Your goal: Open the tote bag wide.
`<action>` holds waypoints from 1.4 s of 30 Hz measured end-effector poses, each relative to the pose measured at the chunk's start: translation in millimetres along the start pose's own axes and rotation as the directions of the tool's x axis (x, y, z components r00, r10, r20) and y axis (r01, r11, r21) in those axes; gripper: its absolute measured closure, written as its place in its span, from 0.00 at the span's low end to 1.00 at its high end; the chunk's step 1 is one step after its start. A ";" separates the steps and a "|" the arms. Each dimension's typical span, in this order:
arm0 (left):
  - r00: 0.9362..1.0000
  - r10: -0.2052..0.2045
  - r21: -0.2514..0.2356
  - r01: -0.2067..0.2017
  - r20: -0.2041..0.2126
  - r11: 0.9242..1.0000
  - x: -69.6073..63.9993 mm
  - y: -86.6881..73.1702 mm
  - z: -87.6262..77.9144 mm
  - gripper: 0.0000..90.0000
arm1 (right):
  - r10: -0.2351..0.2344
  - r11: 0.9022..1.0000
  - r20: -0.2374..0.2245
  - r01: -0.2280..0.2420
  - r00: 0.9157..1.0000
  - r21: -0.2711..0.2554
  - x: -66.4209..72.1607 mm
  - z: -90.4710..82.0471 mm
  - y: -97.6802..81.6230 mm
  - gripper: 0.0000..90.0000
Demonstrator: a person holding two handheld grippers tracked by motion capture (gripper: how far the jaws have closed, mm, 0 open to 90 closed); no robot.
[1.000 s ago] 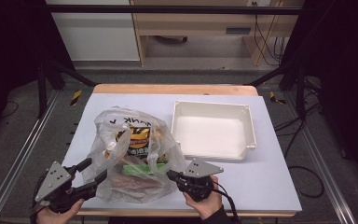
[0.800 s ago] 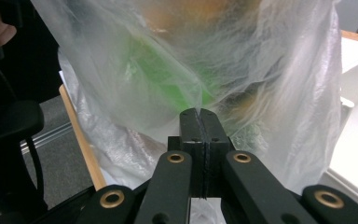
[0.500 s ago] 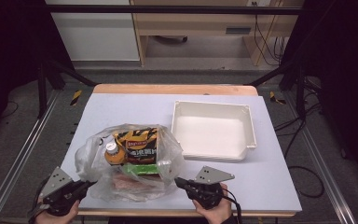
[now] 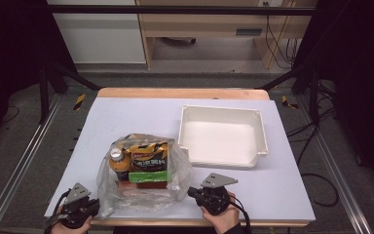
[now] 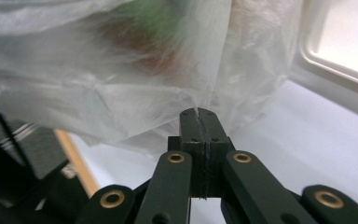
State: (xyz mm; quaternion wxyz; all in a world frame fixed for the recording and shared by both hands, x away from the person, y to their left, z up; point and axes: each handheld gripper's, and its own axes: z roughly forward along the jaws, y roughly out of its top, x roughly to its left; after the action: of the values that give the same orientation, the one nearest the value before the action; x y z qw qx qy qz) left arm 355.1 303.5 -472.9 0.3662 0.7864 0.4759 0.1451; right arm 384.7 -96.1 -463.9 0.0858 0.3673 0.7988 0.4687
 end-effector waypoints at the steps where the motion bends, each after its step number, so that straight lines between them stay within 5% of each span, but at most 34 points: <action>1: 1.000 0.000 0.001 0.000 0.002 1.000 0.5 -0.7 1.3 1.00 | -0.002 1.000 0.016 0.002 1.000 0.005 -0.9 2.5 0.1 1.00; 7: 1.000 0.007 0.003 -0.007 0.012 1.000 0.5 -2.0 4.0 1.00 | 0.001 0.999 0.062 -0.003 0.998 0.040 -0.8 15.4 2.2 1.00; 14: 0.997 0.021 0.034 -0.023 0.078 0.999 -1.1 -2.7 2.6 1.00 | 0.002 0.997 0.075 -0.008 0.997 0.076 -2.1 15.3 0.6 1.00; 21: 0.999 0.019 0.001 -0.019 0.028 1.000 -0.2 -0.7 5.1 1.00 | -0.030 0.999 0.090 0.025 0.995 0.048 0.2 28.6 -0.4 0.98; 24: 0.999 0.025 -0.001 -0.025 0.021 1.000 -1.8 -1.0 5.6 1.00 | -0.031 0.999 0.075 0.030 0.997 0.019 -3.7 20.1 -1.3 0.86; 29: 0.999 0.025 -0.002 -0.025 0.020 1.000 -1.9 -0.9 5.3 0.99 | -0.029 0.994 0.035 0.033 0.999 -0.108 -12.7 -19.5 2.2 0.70; 31: 0.999 0.027 -0.003 -0.027 0.018 1.000 -2.0 -1.0 5.1 0.99 | -0.034 0.985 0.033 0.039 0.999 -0.168 -14.3 -37.3 8.9 0.67; 36: 0.999 0.035 -0.006 -0.034 0.015 0.999 -1.7 -0.7 4.7 0.98 | -0.078 0.945 0.059 0.093 0.995 -0.312 -8.7 -71.3 45.1 0.58; 42: 0.999 0.044 -0.019 -0.044 0.008 0.999 -1.3 -1.0 4.1 0.96 | -0.104 0.906 0.064 0.122 0.992 -0.405 0.7 -70.1 98.9 0.47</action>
State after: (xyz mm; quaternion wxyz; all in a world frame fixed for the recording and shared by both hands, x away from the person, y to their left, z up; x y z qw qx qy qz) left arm 356.2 300.8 -476.3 0.3721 0.7939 0.4555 0.1543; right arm 400.5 -114.9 -345.2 0.2039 0.3040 0.7013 0.6116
